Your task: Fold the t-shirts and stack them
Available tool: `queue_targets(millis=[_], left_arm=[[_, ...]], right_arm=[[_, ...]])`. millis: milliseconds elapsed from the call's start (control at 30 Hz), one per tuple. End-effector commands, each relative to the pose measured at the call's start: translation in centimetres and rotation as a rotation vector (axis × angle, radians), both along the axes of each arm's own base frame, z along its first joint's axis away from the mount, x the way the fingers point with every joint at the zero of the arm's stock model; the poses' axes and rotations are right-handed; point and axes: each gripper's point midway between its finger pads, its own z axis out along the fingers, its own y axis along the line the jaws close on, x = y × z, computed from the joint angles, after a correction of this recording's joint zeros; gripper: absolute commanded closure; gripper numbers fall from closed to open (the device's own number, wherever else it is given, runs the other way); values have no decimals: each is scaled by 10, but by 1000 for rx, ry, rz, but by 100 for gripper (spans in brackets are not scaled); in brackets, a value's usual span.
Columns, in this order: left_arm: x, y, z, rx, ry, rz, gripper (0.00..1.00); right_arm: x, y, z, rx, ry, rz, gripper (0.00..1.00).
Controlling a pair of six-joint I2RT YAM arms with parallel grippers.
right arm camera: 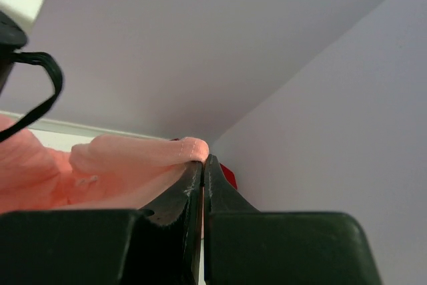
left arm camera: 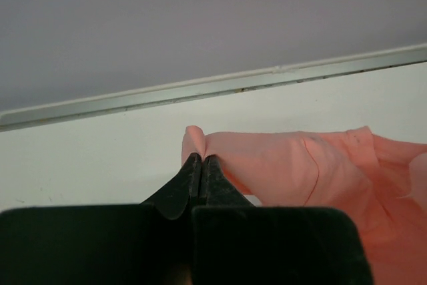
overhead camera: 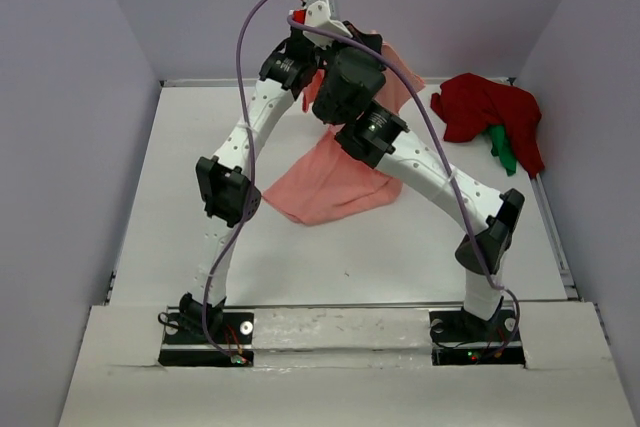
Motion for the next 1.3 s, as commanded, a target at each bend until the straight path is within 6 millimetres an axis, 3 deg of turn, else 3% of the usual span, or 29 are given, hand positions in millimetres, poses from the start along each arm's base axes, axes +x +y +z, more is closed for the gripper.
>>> queue_targets(millis=[0, 33, 100, 133, 233, 267, 300, 500, 533, 567, 600, 633, 667, 700, 733, 800, 900, 967, 1000, 1067, 1100, 1133, 1267], left_arm=[[-3, -30, 19, -57, -76, -79, 97], [-3, -32, 21, -70, -80, -89, 97], [-3, -38, 6, -88, -52, -94, 82], [-2, -39, 3, -89, -52, -96, 63], [1, -44, -4, -78, -43, -109, 28], [1, -44, -4, -81, -45, -112, 8], [1, -44, -3, -83, -48, -113, 1], [-8, -27, 4, -72, -47, -48, 1], [-10, -24, -5, -53, -28, -40, 1], [-13, -15, -3, -40, -33, -10, 1], [-19, -6, 14, -49, -58, 13, 1], [-23, -1, 14, -46, -52, 28, 1], [-27, 4, 8, -46, -32, 42, 1], [-35, 13, 20, -53, -41, 62, 1], [-39, 18, 13, -46, -22, 79, 1], [-49, 37, 22, -42, -26, 167, 1], [-62, 55, 11, -28, 14, 239, 1], [-73, 62, 9, -46, 22, 237, 1], [-79, 64, 19, -71, 3, 238, 1], [-86, 69, 15, -77, 15, 239, 1], [-86, 70, 11, -74, 24, 245, 1], [-90, 74, 10, -79, 28, 255, 1], [-96, 77, -1, -82, 50, 251, 1]], right_arm=[[-5, 1, 6, 46, -13, -14, 100], [-5, 1, 5, 43, -11, -15, 100], [-3, 3, 2, 32, -4, -16, 100], [-2, 5, -1, 27, 0, -18, 100], [-2, 5, -2, 30, 2, -23, 100], [-2, 5, -3, 27, 4, -23, 100], [-2, 5, -2, 26, 4, -23, 100], [-2, 5, -3, 28, 3, -18, 100], [-1, 6, -5, 23, 7, -18, 100], [-1, 7, -8, 22, 10, -21, 100], [3, 2, -9, 24, 11, -35, 100], [3, 2, -11, 21, 15, -36, 100], [7, -6, -13, 28, 14, -56, 100], [12, -15, -17, 40, 16, -82, 100], [14, -20, -20, 38, 21, -100, 100], [19, -29, -26, 52, 23, -124, 100], [26, -45, -39, 37, 44, -153, 100], [35, -59, -60, 9, 102, -174, 100], [41, -56, -72, 91, 101, -141, 100], [47, -73, -100, 180, 205, -139, 100], [49, -79, -106, 144, 262, -126, 100], [53, -78, -116, 229, 268, -107, 100], [61, -103, -150, 285, 332, -150, 100]])
